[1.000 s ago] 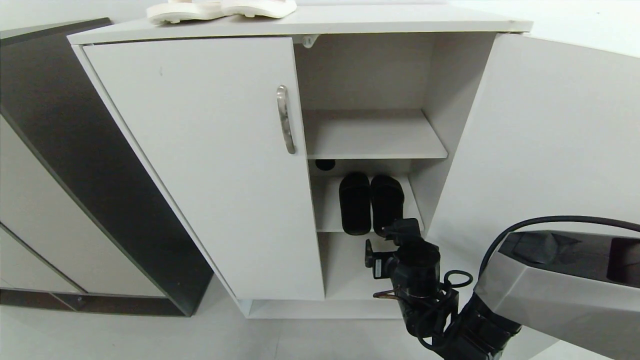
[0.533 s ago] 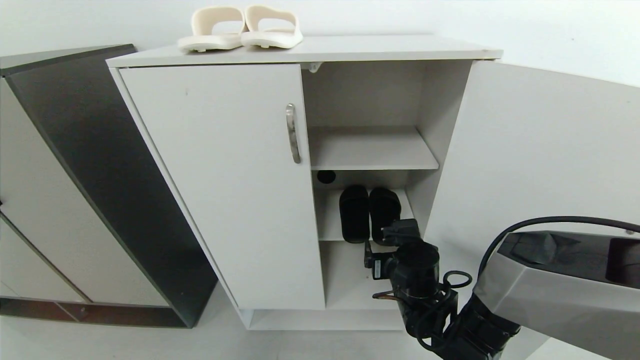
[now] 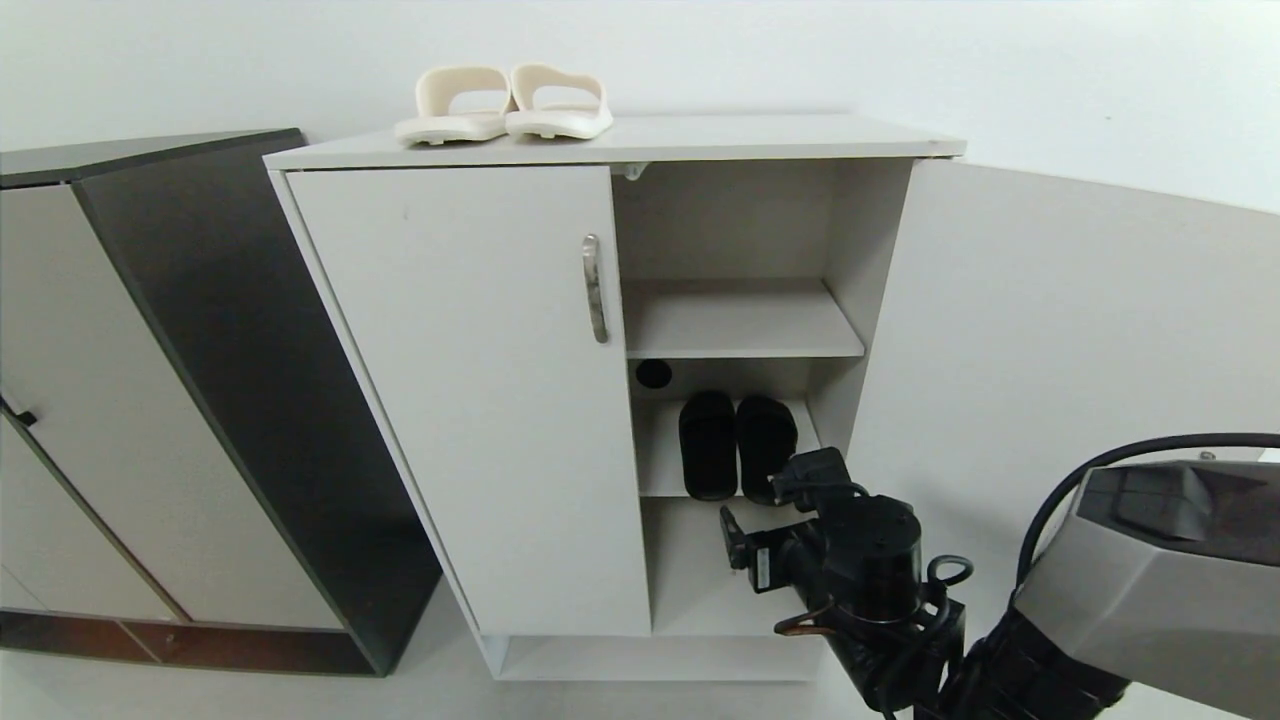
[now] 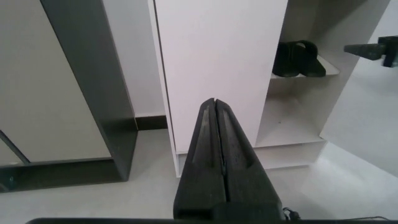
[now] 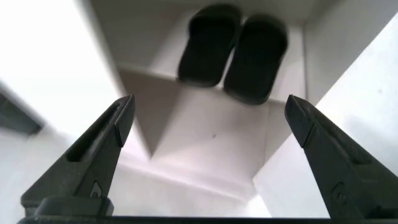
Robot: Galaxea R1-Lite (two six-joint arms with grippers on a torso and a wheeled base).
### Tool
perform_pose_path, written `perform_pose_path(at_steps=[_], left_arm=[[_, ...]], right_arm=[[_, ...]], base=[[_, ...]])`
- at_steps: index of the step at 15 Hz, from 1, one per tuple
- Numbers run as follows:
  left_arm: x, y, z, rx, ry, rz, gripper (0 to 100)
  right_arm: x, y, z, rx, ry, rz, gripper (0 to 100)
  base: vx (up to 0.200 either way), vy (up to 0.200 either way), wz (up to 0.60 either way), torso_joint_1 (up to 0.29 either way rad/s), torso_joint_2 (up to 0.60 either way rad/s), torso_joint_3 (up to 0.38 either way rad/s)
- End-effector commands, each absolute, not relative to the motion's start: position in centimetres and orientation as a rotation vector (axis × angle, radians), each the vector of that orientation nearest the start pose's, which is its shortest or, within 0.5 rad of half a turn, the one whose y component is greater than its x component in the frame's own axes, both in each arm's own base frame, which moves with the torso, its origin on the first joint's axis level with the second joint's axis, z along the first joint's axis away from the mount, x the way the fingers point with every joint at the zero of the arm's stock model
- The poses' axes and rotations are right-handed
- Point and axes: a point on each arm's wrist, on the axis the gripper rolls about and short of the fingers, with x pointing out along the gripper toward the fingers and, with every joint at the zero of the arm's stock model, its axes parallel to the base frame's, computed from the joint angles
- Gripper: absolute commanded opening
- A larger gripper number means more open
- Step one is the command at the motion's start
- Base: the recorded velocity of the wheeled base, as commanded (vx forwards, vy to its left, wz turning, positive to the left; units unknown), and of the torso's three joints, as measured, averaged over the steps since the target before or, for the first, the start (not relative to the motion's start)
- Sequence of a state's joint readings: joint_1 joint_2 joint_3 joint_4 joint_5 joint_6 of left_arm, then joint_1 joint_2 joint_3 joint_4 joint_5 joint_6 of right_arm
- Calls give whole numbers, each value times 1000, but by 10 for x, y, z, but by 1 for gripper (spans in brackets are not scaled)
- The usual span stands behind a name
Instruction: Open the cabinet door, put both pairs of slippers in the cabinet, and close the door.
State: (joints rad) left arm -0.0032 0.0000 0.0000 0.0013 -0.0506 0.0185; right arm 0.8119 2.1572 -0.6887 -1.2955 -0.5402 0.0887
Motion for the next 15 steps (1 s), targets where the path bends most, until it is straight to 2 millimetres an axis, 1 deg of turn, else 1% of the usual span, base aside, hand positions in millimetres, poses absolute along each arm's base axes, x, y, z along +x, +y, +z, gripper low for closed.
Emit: perform_pose_path(at_steps=[1,6,10,15], left_arm=[[-23,-1,75,18,3,-54,0],[-23,-1,75,18,3,-54,0],[-23,-1,75,18,3,-54,0],[-23,-1,75,20,3,-54,0]], right_arm=[[243,247,84,-1,123,287,100],[240,250,81,-9,130,298,100],[237,249,77,-30,140,307,100],[234,251,78,-31,139,318,100]], base=[[0,0,0,0,0,0],[0,0,0,0,0,0],[0,200,0,6,5,7],[0,200,0,4,2,6]])
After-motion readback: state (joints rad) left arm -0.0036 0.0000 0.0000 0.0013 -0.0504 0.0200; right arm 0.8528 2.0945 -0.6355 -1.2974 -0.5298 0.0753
